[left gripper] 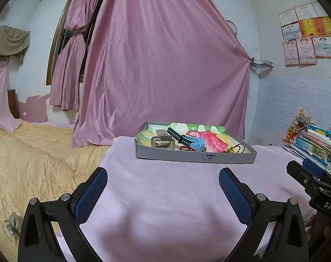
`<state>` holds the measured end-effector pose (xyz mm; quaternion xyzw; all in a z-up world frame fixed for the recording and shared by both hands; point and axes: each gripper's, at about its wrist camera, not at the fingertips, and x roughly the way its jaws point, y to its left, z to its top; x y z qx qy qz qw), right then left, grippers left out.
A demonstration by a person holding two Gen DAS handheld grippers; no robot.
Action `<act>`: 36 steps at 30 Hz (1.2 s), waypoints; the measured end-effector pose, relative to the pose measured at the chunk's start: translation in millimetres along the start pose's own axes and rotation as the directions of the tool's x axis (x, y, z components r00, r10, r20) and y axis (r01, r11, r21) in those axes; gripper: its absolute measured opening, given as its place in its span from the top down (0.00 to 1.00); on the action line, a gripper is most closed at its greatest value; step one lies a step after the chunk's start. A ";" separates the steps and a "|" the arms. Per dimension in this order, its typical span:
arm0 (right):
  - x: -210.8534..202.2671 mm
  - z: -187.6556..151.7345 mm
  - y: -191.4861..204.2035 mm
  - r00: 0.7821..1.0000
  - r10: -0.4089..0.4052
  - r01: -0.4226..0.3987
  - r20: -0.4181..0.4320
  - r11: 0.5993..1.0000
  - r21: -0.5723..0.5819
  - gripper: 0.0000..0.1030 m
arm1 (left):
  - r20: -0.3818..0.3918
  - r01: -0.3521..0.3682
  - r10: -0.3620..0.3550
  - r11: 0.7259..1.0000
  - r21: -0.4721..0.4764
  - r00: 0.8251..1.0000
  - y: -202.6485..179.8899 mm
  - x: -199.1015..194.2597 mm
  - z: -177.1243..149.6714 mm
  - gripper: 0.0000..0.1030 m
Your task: Organize jewelry
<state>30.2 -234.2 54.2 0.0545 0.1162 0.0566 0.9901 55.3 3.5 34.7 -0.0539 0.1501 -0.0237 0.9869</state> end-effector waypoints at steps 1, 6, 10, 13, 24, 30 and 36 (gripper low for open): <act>-0.1 0.0 -0.1 1.000 0.000 0.000 0.000 1.000 0.000 0.02 | 0.000 -0.001 0.001 1.000 0.000 1.000 -0.6 -0.1 -0.5 0.01; -0.5 -0.3 -0.5 1.000 0.000 0.000 0.001 1.000 0.001 0.02 | 0.001 -0.002 0.002 1.000 0.000 1.000 0.2 -0.2 -0.5 0.01; -0.5 -0.3 -0.5 1.000 0.000 0.000 -0.001 1.000 0.001 0.02 | 0.000 -0.002 0.002 1.000 0.001 1.000 -0.2 -0.1 -0.5 0.01; -0.1 0.2 -0.2 1.000 0.000 0.000 -0.001 1.000 0.000 0.02 | 0.001 -0.001 0.001 1.000 0.001 1.000 -0.7 0.0 -0.5 0.01; 1.4 -3.0 -0.7 1.000 -0.001 0.001 -0.005 1.000 0.002 0.02 | -0.004 -0.003 0.003 1.000 0.002 1.000 -0.4 0.9 -1.3 0.01; 4.1 -7.2 -1.0 1.000 -0.001 0.001 -0.012 1.000 0.007 0.02 | -0.007 -0.003 0.003 1.000 0.004 1.000 0.4 0.8 -2.4 0.01; 5.0 -9.1 -0.3 1.000 -0.003 0.003 -0.016 1.000 0.012 0.02 | -0.008 -0.003 0.003 1.000 0.005 1.000 -0.6 1.3 -3.1 0.01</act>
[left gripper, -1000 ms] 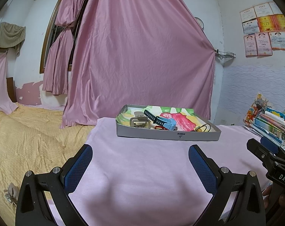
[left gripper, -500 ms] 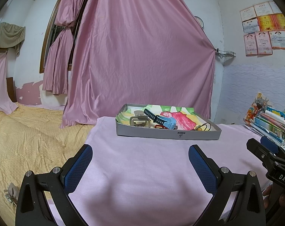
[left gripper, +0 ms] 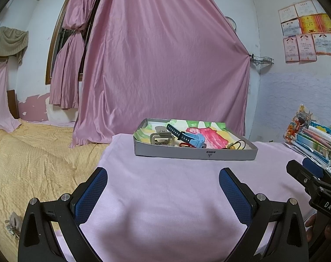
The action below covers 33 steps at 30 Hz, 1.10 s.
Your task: Organize jewelry
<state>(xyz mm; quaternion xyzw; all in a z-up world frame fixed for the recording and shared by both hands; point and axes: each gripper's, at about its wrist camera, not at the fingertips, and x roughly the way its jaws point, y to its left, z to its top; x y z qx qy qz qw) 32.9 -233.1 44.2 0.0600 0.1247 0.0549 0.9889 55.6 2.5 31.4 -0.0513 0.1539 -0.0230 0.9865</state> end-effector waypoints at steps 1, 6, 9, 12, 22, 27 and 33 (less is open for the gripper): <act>-0.2 -1.3 -0.3 1.000 0.000 0.000 -0.001 1.000 0.002 0.02 | 0.000 0.000 0.000 1.000 0.001 1.000 0.3 -0.3 -0.1 0.01; 1.1 -0.6 -0.6 1.000 -0.001 0.001 -0.003 1.000 0.005 0.02 | -0.002 0.001 -0.001 1.000 0.001 1.000 0.5 -0.5 -0.8 0.01; 1.3 -0.4 -0.9 1.000 -0.001 0.001 -0.004 1.000 0.008 0.02 | -0.003 0.000 0.000 1.000 0.003 1.000 -1.2 0.0 -2.5 0.01; 1.7 0.0 -1.2 1.000 0.000 0.001 -0.006 1.000 0.009 0.02 | -0.002 -0.001 0.001 1.000 0.005 1.000 -0.6 -0.7 -3.1 0.01; 1.6 0.0 -1.1 1.000 -0.002 0.002 -0.003 1.000 0.008 0.02 | -0.002 0.002 -0.002 1.000 0.007 1.000 -1.5 0.9 -3.2 0.01; 1.6 1.6 -1.4 1.000 -0.002 0.002 -0.003 1.000 0.008 0.02 | 0.000 0.003 -0.003 1.000 0.011 1.000 -0.3 -0.2 -3.8 0.01; 1.5 1.0 -1.3 1.000 -0.002 0.002 -0.004 1.000 0.009 0.02 | -0.001 0.003 -0.002 1.000 0.011 1.000 -1.0 0.2 -3.3 0.01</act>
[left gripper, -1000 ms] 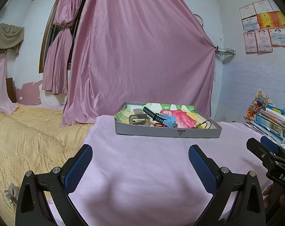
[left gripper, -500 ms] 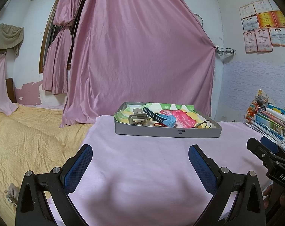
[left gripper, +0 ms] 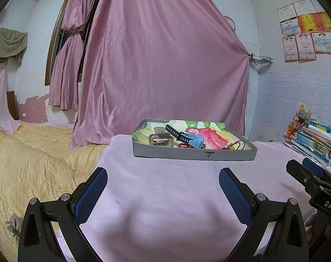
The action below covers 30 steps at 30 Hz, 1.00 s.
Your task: Organize jewelry
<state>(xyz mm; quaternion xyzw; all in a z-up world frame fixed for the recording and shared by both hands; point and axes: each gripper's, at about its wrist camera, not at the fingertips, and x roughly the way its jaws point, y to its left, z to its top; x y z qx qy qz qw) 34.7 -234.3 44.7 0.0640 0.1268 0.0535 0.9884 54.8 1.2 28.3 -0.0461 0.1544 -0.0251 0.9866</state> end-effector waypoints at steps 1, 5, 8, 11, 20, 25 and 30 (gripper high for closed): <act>0.1 0.5 -0.1 1.000 0.000 0.000 0.000 1.000 0.000 0.02 | 0.000 0.000 0.000 1.000 0.000 1.000 1.0 -0.5 -0.3 0.01; 0.3 -0.1 -0.6 1.000 0.000 0.000 -0.001 1.000 0.002 0.02 | 0.000 0.000 0.000 1.000 0.002 1.000 0.9 -0.2 -0.3 0.01; 0.1 1.1 -0.1 1.000 -0.001 0.001 0.000 1.000 0.003 0.02 | 0.000 0.000 0.000 1.000 0.001 1.000 1.0 -0.3 -0.3 0.01; 0.3 1.2 0.0 1.000 0.000 0.000 0.000 1.000 0.003 0.02 | 0.000 0.000 0.000 1.000 0.001 1.000 -0.4 0.4 0.5 0.01; -0.2 0.7 0.1 1.000 0.000 0.000 0.001 1.000 0.003 0.02 | -0.001 0.000 0.000 1.000 0.001 1.000 -0.5 0.5 0.7 0.01; 0.1 1.0 -0.1 1.000 -0.001 0.001 0.000 1.000 0.004 0.02 | -0.006 -0.012 0.013 1.000 0.001 1.000 0.2 1.0 0.4 0.01; 0.2 1.2 -0.2 1.000 -0.001 0.001 -0.001 1.000 0.004 0.02 | 0.006 -0.042 0.042 0.999 0.019 0.999 -0.7 -1.3 0.0 0.01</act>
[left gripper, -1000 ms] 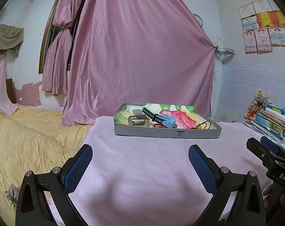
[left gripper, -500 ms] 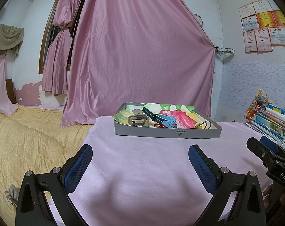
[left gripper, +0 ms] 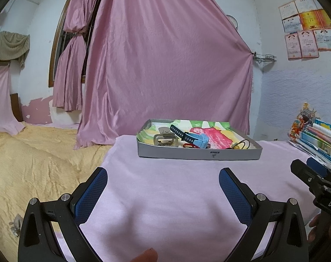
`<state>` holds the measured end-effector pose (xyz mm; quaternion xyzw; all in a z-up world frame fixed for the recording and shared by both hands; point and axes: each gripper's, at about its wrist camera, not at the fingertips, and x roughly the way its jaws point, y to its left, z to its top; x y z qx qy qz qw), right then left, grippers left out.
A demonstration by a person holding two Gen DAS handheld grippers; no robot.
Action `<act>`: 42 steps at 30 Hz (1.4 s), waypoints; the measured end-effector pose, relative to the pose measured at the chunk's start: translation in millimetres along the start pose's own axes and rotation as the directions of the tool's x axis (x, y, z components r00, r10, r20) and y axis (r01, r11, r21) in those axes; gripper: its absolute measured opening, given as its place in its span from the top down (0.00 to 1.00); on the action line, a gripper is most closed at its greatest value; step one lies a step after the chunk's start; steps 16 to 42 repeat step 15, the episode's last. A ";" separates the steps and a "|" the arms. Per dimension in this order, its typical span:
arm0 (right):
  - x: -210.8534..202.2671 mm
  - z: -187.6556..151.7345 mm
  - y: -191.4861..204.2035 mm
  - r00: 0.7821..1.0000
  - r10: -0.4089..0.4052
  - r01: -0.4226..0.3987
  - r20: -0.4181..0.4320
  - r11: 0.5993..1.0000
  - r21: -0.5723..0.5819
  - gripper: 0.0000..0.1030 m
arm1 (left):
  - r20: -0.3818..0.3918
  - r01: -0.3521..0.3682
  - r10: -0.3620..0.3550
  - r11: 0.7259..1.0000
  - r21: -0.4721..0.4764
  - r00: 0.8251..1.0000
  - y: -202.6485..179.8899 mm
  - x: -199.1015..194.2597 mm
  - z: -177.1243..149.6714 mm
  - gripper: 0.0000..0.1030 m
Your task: Organize jewelry
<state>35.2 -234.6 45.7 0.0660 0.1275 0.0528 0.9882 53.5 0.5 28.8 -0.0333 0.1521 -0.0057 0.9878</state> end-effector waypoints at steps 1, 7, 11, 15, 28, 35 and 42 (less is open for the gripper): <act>-0.1 -0.1 -0.1 1.000 0.000 0.000 0.000 1.000 0.001 0.02 | 0.002 -0.002 0.002 1.000 0.003 1.000 -1.3 0.4 0.6 0.01; 0.0 0.3 -0.4 1.000 0.001 -0.001 0.000 1.000 0.001 0.02 | 0.004 -0.003 0.003 1.000 0.013 1.000 -2.5 -1.1 1.2 0.01; 0.6 0.2 0.0 1.000 0.001 -0.001 -0.004 1.000 0.004 0.02 | -0.002 0.000 0.000 1.000 0.019 1.000 -3.9 -0.2 1.3 0.01; 1.9 -1.6 1.5 1.000 0.000 0.000 -0.009 1.000 0.009 0.02 | -0.008 0.000 0.000 1.000 0.021 1.000 -5.3 1.8 2.0 0.01; 1.9 -1.6 1.5 1.000 0.000 0.000 -0.009 1.000 0.009 0.02 | -0.008 0.000 0.000 1.000 0.021 1.000 -5.3 1.8 2.0 0.01; 1.9 -1.6 1.5 1.000 0.000 0.000 -0.009 1.000 0.009 0.02 | -0.008 0.000 0.000 1.000 0.021 1.000 -5.3 1.8 2.0 0.01; 1.9 -1.6 1.5 1.000 0.000 0.000 -0.009 1.000 0.009 0.02 | -0.008 0.000 0.000 1.000 0.021 1.000 -5.3 1.8 2.0 0.01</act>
